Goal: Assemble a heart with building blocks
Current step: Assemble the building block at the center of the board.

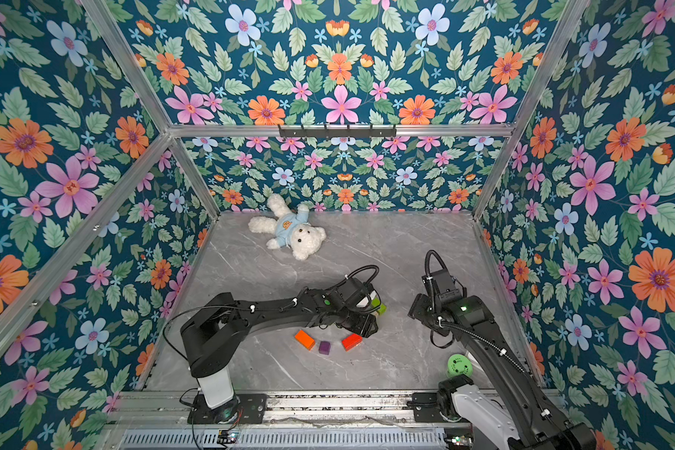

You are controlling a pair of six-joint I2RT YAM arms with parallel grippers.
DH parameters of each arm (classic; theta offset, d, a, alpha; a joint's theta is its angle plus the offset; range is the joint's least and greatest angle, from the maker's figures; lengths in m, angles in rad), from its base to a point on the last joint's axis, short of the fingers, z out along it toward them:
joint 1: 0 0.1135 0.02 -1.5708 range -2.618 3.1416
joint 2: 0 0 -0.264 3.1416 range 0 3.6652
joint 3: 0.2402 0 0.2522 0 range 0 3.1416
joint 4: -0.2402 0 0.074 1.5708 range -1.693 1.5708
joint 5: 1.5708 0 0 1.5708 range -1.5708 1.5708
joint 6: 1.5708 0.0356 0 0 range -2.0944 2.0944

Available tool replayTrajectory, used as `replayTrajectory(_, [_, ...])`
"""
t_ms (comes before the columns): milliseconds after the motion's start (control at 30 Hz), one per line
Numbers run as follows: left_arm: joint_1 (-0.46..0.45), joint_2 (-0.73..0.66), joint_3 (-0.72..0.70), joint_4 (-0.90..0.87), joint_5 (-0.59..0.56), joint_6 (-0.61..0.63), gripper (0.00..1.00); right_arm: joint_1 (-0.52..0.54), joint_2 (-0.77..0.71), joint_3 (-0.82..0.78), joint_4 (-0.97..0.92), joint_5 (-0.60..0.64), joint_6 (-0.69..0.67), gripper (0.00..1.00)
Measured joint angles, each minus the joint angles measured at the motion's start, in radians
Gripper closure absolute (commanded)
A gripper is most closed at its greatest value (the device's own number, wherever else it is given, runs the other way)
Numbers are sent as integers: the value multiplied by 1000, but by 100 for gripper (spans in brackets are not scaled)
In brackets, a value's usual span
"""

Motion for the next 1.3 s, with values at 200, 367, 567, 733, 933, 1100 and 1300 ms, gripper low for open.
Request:
replayTrajectory(200, [2,7,2,-1,19,-19,33,0,-3,2,-3,1,-2,31])
replayTrajectory(367, [2,29,20,-1,19,-20,34,0,-1,2,-3,1,-4,31])
replayTrajectory(567, [12,42,31,-2,18,-19,35,1,1,8,-4,1,-5,31])
replayTrajectory(733, [23,29,31,-3,6,-18,34,0,1,8,-4,1,-14,31])
replayTrajectory(933, [23,-20,6,-5,6,-14,33,9,5,8,0,-6,-26,30])
replayTrajectory(1100, [37,-171,-55,-42,-10,-9,32,249,126,70,15,-24,-77,26])
replayTrajectory(1300, [222,-419,-196,-96,-161,-41,29,489,362,136,29,43,-14,22])
